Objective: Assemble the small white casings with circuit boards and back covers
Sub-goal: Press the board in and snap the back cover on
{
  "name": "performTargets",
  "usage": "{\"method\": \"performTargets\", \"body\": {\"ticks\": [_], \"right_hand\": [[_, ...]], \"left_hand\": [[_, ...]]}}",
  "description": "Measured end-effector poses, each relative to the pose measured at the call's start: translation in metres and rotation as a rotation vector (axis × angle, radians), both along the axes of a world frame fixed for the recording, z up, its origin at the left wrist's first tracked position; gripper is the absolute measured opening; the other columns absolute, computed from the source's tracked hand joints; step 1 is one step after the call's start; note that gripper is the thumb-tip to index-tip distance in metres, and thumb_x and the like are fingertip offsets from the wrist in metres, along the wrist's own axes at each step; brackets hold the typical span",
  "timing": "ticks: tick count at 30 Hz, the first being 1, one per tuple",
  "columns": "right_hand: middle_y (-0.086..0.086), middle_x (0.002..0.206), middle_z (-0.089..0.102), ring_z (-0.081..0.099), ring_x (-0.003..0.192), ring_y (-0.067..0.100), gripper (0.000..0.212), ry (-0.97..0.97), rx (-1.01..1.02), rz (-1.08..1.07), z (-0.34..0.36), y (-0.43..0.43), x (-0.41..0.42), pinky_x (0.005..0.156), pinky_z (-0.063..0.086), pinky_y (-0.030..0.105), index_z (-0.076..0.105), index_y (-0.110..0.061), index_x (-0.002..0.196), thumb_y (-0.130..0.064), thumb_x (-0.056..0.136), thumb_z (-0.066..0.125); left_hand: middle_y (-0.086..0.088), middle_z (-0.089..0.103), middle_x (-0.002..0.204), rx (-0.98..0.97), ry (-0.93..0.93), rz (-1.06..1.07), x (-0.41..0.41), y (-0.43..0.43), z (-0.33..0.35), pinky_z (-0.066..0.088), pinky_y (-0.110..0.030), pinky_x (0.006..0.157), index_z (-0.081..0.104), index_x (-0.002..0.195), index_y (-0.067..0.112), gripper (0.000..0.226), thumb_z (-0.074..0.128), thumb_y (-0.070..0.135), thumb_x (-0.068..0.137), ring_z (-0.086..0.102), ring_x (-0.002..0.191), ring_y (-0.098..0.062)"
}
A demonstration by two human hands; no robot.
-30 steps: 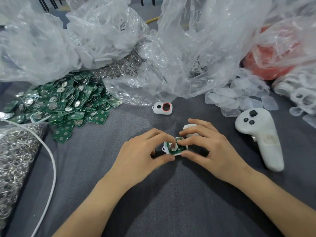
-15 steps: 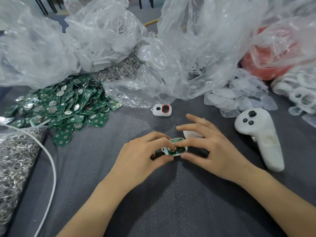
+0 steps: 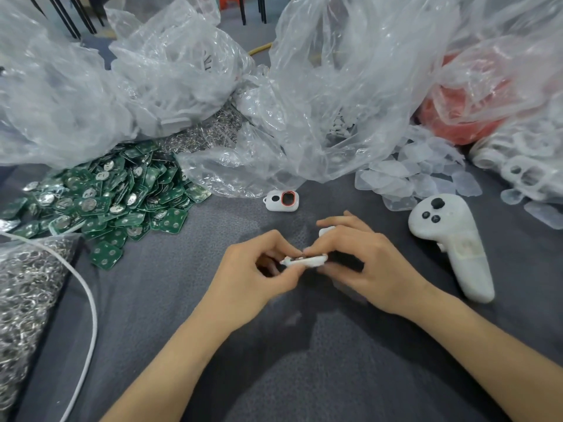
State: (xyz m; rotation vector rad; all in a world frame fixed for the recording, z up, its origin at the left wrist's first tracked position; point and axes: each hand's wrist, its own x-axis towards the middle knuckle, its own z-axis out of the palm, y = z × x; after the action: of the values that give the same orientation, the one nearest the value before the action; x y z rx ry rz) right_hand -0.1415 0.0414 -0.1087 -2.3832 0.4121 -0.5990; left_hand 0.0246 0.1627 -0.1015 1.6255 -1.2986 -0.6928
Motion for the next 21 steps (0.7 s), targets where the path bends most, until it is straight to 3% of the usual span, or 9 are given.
{"method": "performTargets", "body": {"ticks": [2, 4, 7, 10, 12, 14, 18, 21], "right_hand": [[-0.011, 0.093, 0.067, 0.053, 0.111, 0.005, 0.019, -0.032, 0.202, -0.019, 0.008, 0.002, 0.0, 0.094, 0.041, 0.021, 0.07, -0.028, 0.097, -0.015, 0.083, 0.071], [-0.006, 0.085, 0.066, 0.059, 0.085, 0.007, 0.011, -0.04, 0.466, -0.019, 0.015, 0.005, 0.001, 0.078, 0.046, 0.021, 0.069, -0.032, 0.092, -0.025, 0.083, 0.067], [0.0, 0.062, 0.061, 0.047, 0.053, 0.008, 0.009, -0.077, 0.734, -0.047, 0.019, 0.01, 0.004, 0.053, 0.039, 0.019, 0.069, -0.015, 0.093, -0.017, 0.088, 0.063], [-0.001, 0.056, 0.057, 0.048, 0.049, 0.008, 0.011, -0.105, 0.789, -0.107, 0.02, 0.01, 0.004, 0.048, 0.039, 0.017, 0.069, -0.006, 0.094, -0.007, 0.091, 0.059], [0.0, 0.056, 0.059, 0.05, 0.051, 0.009, 0.011, -0.098, 0.797, -0.115, 0.021, 0.01, 0.004, 0.048, 0.04, 0.017, 0.069, -0.006, 0.094, -0.007, 0.091, 0.059], [0.001, 0.059, 0.061, 0.052, 0.053, 0.012, 0.01, -0.112, 0.852, -0.106, 0.021, 0.011, 0.004, 0.049, 0.042, 0.018, 0.07, -0.006, 0.093, -0.01, 0.089, 0.061], [0.007, 0.07, 0.065, 0.058, 0.055, 0.009, 0.025, -0.208, 1.177, -0.016, 0.023, 0.009, 0.0, 0.049, 0.047, 0.017, 0.069, 0.003, 0.092, -0.015, 0.075, 0.065], [0.008, 0.071, 0.065, 0.059, 0.056, 0.009, 0.029, -0.235, 1.212, -0.004, 0.023, 0.01, 0.0, 0.051, 0.048, 0.017, 0.066, 0.007, 0.094, -0.013, 0.074, 0.062]], "left_hand": [[-0.011, 0.07, 0.072, 0.034, 0.275, 0.001, 0.001, 0.0, 0.003, 0.051, -0.022, 0.059, 0.067, 0.076, 0.015, 0.013, 0.077, 0.024, 0.076, 0.06, 0.061, -0.012], [-0.008, 0.07, 0.071, 0.076, 0.485, -0.012, 0.0, 0.0, 0.005, 0.052, -0.019, 0.06, 0.068, 0.081, 0.009, 0.022, 0.069, 0.028, 0.072, 0.065, 0.066, -0.012], [-0.007, 0.071, 0.078, 0.11, 0.717, -0.008, -0.002, 0.003, 0.005, 0.053, -0.018, 0.06, 0.073, 0.085, 0.011, 0.029, 0.07, 0.033, 0.067, 0.066, 0.069, -0.012], [0.0, 0.073, 0.085, 0.117, 0.668, -0.008, -0.004, 0.002, 0.002, 0.052, -0.018, 0.067, 0.077, 0.086, 0.023, 0.02, 0.083, 0.023, 0.067, 0.066, 0.076, -0.009], [0.002, 0.074, 0.089, 0.098, 0.619, 0.015, -0.005, 0.001, -0.001, 0.052, -0.019, 0.072, 0.077, 0.088, 0.029, 0.018, 0.077, 0.02, 0.071, 0.066, 0.082, -0.008], [0.001, 0.074, 0.092, 0.069, 0.636, 0.019, -0.007, 0.001, -0.003, 0.052, -0.021, 0.076, 0.076, 0.09, 0.028, 0.018, 0.071, 0.023, 0.073, 0.065, 0.086, -0.008], [-0.004, 0.073, 0.099, 0.026, 0.711, -0.041, -0.008, 0.002, -0.003, 0.052, -0.024, 0.083, 0.076, 0.097, 0.021, 0.025, 0.078, 0.027, 0.073, 0.064, 0.094, -0.013], [-0.004, 0.073, 0.1, -0.006, 0.722, -0.056, -0.008, 0.003, -0.004, 0.051, -0.023, 0.081, 0.075, 0.098, 0.019, 0.024, 0.076, 0.026, 0.075, 0.064, 0.094, -0.013]]}}
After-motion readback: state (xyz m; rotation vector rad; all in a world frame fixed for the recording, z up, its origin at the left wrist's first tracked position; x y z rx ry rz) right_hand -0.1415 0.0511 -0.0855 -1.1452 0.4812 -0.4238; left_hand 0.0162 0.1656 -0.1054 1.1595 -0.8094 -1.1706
